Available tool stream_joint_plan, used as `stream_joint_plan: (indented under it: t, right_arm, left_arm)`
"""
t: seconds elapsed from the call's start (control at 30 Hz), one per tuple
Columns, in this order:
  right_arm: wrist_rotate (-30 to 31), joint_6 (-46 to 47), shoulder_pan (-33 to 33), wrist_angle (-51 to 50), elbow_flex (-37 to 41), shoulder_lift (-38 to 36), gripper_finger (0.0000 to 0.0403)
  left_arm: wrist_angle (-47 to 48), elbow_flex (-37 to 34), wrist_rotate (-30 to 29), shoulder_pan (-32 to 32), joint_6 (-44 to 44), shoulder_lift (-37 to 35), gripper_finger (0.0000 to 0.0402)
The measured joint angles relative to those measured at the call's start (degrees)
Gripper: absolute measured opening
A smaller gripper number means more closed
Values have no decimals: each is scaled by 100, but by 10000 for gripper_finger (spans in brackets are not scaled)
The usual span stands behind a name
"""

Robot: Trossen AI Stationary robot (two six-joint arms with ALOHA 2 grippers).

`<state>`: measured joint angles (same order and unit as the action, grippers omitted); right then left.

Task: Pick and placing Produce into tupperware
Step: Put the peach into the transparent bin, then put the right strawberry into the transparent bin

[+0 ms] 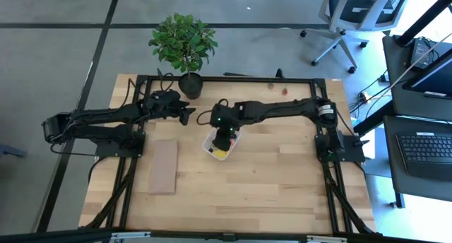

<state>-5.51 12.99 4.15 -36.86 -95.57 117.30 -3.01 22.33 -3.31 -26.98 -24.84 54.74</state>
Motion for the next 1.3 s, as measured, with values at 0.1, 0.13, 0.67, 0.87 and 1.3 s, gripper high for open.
stream_joint_plan:
  t: [0.1,0.13,0.67,0.87,1.3]
  right_arm:
    - [-37,22,-10,-28,0,180,67]
    - [-62,22,-12,-31,0,244,67]
    - [-431,-206,9,-39,2,581,129]
    - [-992,-117,112,-21,0,581,201]
    - [-22,172,753,-1335,-2,-904,272]
  left_arm:
    - [0,0,0,0,2,0,225]
    - [0,0,0,0,2,0,225]
    - [0,0,0,0,2,0,225]
    - [0,0,0,0,2,0,225]
    - [-2,0,0,2,0,0,225]
